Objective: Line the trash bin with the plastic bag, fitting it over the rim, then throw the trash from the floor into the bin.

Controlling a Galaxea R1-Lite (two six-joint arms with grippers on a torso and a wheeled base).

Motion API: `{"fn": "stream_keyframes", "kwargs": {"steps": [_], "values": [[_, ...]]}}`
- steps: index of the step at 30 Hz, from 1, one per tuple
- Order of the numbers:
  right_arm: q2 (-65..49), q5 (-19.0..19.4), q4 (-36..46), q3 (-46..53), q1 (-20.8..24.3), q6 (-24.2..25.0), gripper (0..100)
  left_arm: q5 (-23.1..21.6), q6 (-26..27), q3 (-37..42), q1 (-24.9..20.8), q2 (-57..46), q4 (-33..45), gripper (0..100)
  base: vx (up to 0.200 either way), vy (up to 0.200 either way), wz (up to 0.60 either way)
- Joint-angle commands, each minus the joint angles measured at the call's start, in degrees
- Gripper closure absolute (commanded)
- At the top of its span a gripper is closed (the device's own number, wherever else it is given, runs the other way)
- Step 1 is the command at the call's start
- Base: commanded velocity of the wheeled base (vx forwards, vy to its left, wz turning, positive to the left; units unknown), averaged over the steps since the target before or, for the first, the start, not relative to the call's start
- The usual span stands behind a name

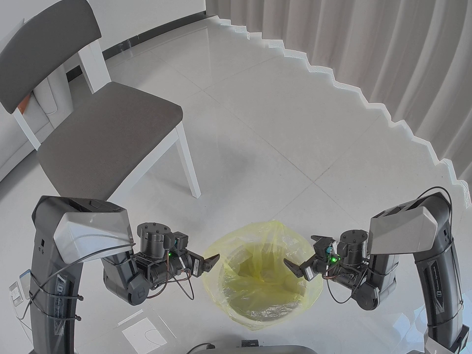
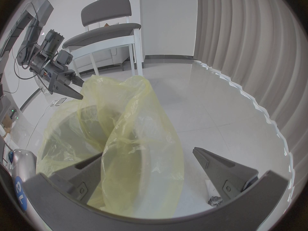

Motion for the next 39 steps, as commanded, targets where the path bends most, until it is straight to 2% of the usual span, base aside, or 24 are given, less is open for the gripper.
{"fn": "stream_keyframes", "kwargs": {"steps": [1,8,14,27,33,39], "values": [[-1.18,0.39,-0.93,0.17,-1.67,0.72,0,-0.04,0.01,-0.45,1.56,1.48,-0.28,0,0.000,0.000,0.00],[-7.86,3.21,0.12,0.17,-5.44,5.73,0,-0.13,-0.87,-0.28,0.41,-0.27,-0.37,0,0.000,0.000,0.00],[-7.60,5.49,1.70,0.17,-9.14,5.73,0,-0.04,-1.48,-0.71,0.59,0.25,-0.28,0,0.000,0.000,0.00],[-1.53,5.75,1.70,-1.24,-9.14,5.73,0,-0.04,-1.57,-5.55,0.77,4.74,0.51,0,0.000,0.000,0.00],[3.65,5.84,2.41,-4.93,-9.49,5.64,0,0.05,-1.57,-6.43,0.85,5.79,0.77,0,0.000,0.000,0.00],[4.71,6.81,6.36,-6.69,-9.49,5.38,0,0.22,-1.48,-7.57,0.94,5.53,5.26,0,0.000,0.000,0.00]]}}
